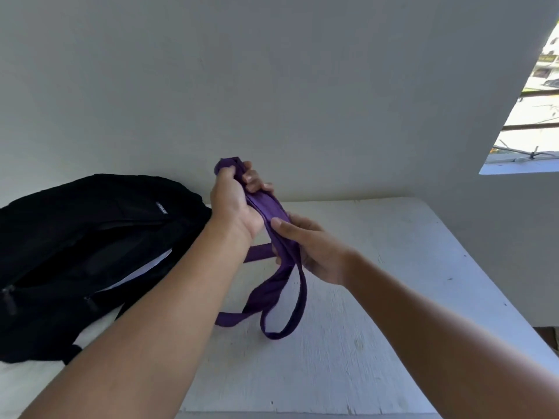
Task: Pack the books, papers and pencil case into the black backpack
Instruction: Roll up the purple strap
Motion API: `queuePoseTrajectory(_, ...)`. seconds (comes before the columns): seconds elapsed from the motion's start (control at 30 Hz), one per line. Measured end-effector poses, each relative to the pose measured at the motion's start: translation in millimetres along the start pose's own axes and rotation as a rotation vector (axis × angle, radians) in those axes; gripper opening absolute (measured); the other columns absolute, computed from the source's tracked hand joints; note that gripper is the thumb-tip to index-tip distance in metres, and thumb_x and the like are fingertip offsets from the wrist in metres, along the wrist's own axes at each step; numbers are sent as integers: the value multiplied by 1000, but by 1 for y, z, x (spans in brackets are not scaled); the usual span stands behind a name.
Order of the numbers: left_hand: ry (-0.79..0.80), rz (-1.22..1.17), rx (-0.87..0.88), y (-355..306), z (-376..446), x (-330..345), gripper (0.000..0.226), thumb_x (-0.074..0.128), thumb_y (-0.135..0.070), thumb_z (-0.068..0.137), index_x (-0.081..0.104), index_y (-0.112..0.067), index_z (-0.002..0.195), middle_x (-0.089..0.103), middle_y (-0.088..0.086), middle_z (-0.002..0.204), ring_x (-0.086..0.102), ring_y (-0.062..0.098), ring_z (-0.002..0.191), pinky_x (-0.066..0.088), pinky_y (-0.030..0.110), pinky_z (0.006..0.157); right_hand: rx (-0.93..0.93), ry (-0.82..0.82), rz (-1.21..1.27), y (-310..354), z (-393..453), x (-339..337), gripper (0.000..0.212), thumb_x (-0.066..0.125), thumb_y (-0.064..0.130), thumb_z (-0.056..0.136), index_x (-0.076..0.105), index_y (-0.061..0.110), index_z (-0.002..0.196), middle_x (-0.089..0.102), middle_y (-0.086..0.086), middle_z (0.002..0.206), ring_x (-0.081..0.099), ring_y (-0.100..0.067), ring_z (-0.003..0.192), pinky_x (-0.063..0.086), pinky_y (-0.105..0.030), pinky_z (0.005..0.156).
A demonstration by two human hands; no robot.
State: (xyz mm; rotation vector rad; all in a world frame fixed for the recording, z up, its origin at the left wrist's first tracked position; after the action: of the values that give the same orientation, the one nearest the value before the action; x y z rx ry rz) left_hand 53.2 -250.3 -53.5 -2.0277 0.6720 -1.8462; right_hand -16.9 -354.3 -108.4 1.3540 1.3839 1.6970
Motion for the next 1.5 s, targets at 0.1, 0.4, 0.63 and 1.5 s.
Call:
queuePoseTrajectory(0.1,-11,16,-10,-17,1,-11,30,48,-39,103,54,-12,90,55,0,63,55,14,53,53,27,65,-85,-57,-175,14,10,-2,13,65,21,102,64,11,110,62,-6,72,56,-16,53,51,-24,52)
queuePoseTrajectory(0.4,139,347,-327,37,-29,-49,34,41,-42,107,65,-23,122,77,4,113,60,19,78,38,26,49,-66,-191,-349,3,26,6,29,70,26,100,69,-3,104,69,-8,73,60,-20,56,53,-29,56)
queuePoseTrajectory(0.63,-85,-105,-36,-31,10,-46,30,38,-11,103,51,-15,77,40,-6,56,34,10,40,43,23,55,142,-45,-263,-16,11,-7,27,73,35,97,68,9,95,63,-8,73,61,-21,63,53,-32,69)
queuePoseTrajectory(1.5,-65,304,-488,77,-25,-72,41,60,-49,98,72,-10,105,73,5,91,65,21,90,46,37,105,-131,-369,-582,2,17,-37,23,81,27,91,70,8,94,74,-22,87,67,-21,69,52,-31,60)
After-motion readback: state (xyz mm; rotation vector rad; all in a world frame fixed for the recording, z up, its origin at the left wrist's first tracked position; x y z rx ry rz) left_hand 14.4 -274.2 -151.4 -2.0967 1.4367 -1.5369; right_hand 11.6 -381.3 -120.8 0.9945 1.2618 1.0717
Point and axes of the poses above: each hand's wrist, its own z-axis towards the middle knuckle, its own x-axis out of the palm, y = z × x, the point moved 6 cm from there along z, towards the middle knuckle
